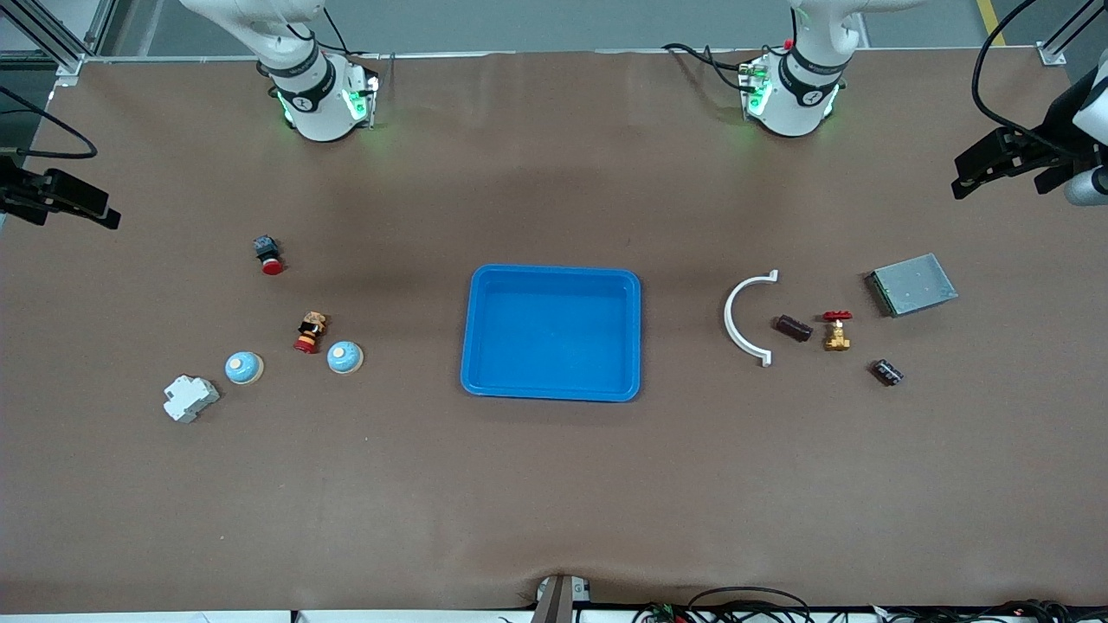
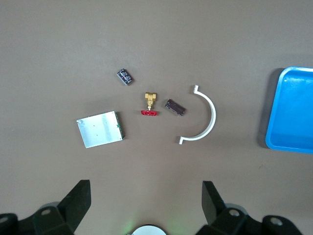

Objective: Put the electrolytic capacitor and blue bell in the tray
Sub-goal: 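Reach the left gripper toward a brown capacitor while the right gripper reaches a bell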

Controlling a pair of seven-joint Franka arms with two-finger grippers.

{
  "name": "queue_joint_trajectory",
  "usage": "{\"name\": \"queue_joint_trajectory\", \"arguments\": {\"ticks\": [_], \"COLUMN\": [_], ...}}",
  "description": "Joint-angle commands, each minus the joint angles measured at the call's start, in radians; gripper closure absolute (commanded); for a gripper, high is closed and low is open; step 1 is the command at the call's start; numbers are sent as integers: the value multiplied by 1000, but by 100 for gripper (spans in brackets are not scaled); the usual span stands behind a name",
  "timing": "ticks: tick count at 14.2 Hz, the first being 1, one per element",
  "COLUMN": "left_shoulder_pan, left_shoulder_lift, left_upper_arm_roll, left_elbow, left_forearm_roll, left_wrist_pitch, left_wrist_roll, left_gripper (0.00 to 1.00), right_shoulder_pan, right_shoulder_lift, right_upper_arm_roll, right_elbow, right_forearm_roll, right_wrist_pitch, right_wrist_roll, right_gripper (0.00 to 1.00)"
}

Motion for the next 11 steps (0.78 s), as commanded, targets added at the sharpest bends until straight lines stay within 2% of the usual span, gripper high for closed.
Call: {"name": "queue_joint_trajectory", "arguments": {"ticks": [1,7,9,11], "left_shoulder_pan": [5,17,42,77], "left_shoulder_lift": [9,50,52,34], "left_upper_arm_roll": [0,18,15,17], "left_elbow": [16,7,-63,-178], "left_forearm_roll": [-6,11,82,83], "left_wrist_pitch": [-19,-17,-4,114], "left_wrist_roll": [7,14,15,-5], "left_gripper": [0,0,0,0], "right_shoulder_pan": [4,2,2,2], "right_shoulder_lift": [-4,-3,-2,2], "right_upper_arm_roll": [0,-1,-1,-1], "right_elbow": [-4,-4,-4,-4], "right_forearm_roll": [-12,-12,-12,-12], "right_wrist_pitch": [-6,-6,-6,-12], "right_wrist_roll": [3,3,3,4], "right_gripper": [0,0,0,0]}}
